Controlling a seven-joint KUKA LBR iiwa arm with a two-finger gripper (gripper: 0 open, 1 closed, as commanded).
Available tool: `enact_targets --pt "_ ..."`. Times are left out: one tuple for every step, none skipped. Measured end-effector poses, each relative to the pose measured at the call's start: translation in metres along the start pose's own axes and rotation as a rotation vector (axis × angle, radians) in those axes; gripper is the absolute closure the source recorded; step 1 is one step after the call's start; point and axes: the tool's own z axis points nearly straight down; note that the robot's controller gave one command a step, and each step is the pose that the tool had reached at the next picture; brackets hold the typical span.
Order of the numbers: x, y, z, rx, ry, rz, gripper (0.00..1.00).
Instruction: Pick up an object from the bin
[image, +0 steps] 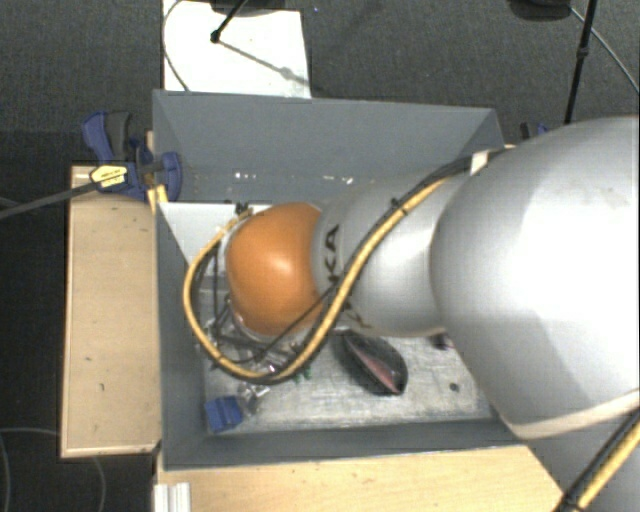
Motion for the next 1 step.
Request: enact_targets --pt "0.0295 0.0127 0.0031 0.0 0.003 -0.068 0.0"
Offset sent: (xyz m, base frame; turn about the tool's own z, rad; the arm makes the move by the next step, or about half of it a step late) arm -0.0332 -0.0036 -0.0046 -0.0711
